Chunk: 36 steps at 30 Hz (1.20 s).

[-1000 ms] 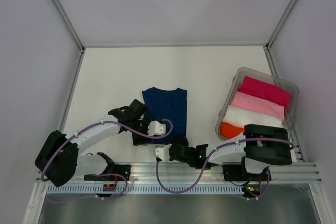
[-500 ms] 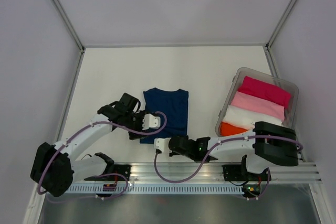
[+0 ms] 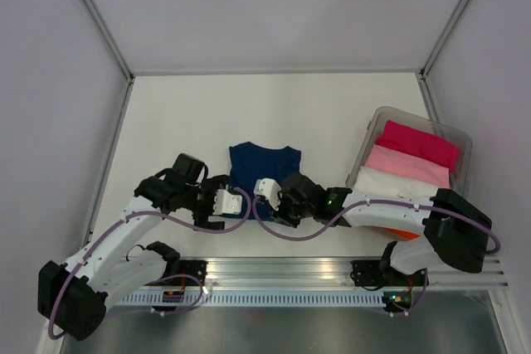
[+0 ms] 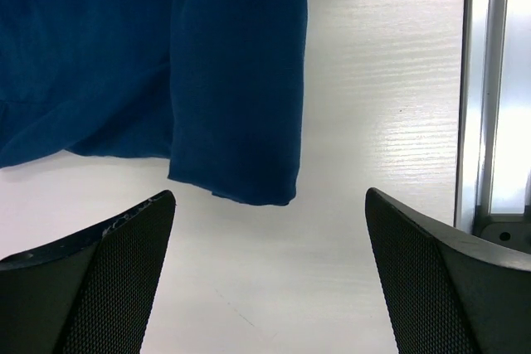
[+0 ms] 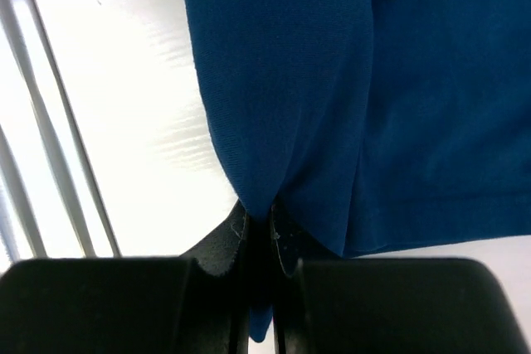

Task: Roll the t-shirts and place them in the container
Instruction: Roll the tshirt

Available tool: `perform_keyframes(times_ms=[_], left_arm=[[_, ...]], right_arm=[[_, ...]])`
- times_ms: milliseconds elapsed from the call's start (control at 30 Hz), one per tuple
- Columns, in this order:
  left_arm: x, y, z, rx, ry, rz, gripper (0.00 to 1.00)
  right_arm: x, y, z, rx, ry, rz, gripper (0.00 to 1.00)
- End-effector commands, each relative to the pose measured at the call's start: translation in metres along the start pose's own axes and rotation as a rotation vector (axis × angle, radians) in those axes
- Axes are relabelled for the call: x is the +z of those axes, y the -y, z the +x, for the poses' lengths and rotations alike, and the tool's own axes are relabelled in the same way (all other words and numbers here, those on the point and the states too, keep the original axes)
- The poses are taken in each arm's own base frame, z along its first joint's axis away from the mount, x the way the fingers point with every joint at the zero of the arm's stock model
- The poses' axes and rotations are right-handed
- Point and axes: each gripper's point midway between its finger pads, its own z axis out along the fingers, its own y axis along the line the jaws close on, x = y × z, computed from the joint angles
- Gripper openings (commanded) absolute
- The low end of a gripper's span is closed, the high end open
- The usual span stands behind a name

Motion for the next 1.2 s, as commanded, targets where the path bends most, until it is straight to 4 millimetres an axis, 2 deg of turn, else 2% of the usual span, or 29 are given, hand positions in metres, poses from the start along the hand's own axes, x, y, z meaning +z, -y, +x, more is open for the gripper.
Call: perform_keyframes(times_ms=[0,67,200,267,367,433,467,500,567,600,667,733,800,833,867,967,1033,1100,1133,1167], left_arm=[[0.005,-0.009,-0.004,0.074,0.03,-0.033,1.0],[0.008,-0.009,-0.008,0.091,0.046,-0.021,1.0],[0.021,-0.004,-0.014,0.091,0.041,0.029,1.0],[0.029,-0.007,-0.007,0.098,0.013,0.02,0.99],[0.038,-0.01,0.006,0.096,-0.04,0.027,0.93],[0.042,-0.007,0.011,0.082,-0.054,0.049,0.79],[0.045,-0.005,0.014,0.075,-0.064,0.061,0.68],[0.045,-0.005,0.014,0.074,-0.065,0.062,0.47],[0.043,-0.01,0.013,0.043,-0.073,0.05,0.28],[0.042,-0.008,0.013,0.015,-0.081,0.057,0.03],[0.036,-0.007,0.007,0.003,-0.066,0.073,0.02],[0.029,0.012,0.005,-0.021,-0.062,0.157,0.02],[0.022,0.024,-0.008,-0.029,-0.011,0.224,0.02],[0.016,0.038,-0.008,-0.06,-0.018,0.28,0.02],[0.013,0.041,-0.013,-0.07,-0.001,0.299,0.02],[0.004,0.057,-0.013,-0.118,-0.013,0.374,0.02],[0.004,0.062,-0.011,-0.144,-0.022,0.413,0.02],[0.008,0.059,-0.009,-0.186,-0.037,0.423,0.02],[0.014,0.05,-0.007,-0.211,-0.055,0.423,0.02],[0.017,0.045,-0.003,-0.248,-0.067,0.421,0.02]], right_arm=[[-0.009,-0.018,-0.024,0.125,0.115,-0.138,0.0],[-0.01,-0.021,-0.026,0.148,0.136,-0.172,0.0],[-0.012,-0.015,-0.031,0.218,0.156,-0.205,0.0],[-0.012,-0.013,-0.028,0.225,0.153,-0.207,0.0],[-0.013,-0.011,-0.024,0.236,0.151,-0.213,0.0],[-0.014,-0.008,-0.022,0.236,0.154,-0.216,0.0],[-0.013,-0.008,-0.022,0.239,0.152,-0.221,0.0],[-0.014,-0.006,-0.022,0.243,0.154,-0.225,0.0],[-0.015,-0.006,-0.023,0.25,0.157,-0.241,0.0],[-0.016,-0.007,-0.023,0.256,0.156,-0.247,0.0],[-0.018,-0.013,-0.022,0.274,0.157,-0.284,0.0],[-0.022,-0.023,-0.023,0.281,0.159,-0.346,0.0],[-0.026,-0.034,-0.023,0.344,0.144,-0.405,0.0],[-0.028,-0.038,-0.024,0.355,0.141,-0.431,0.0],[-0.033,-0.047,-0.022,0.38,0.128,-0.482,0.0],[-0.038,-0.057,-0.015,0.409,0.11,-0.526,0.0],[-0.035,-0.056,-0.009,0.427,0.098,-0.507,0.02],[-0.027,-0.042,-0.001,0.468,0.074,-0.438,0.04],[-0.025,-0.037,-0.001,0.48,0.074,-0.425,0.08],[-0.023,-0.022,0.0,0.518,0.078,-0.383,0.13]])
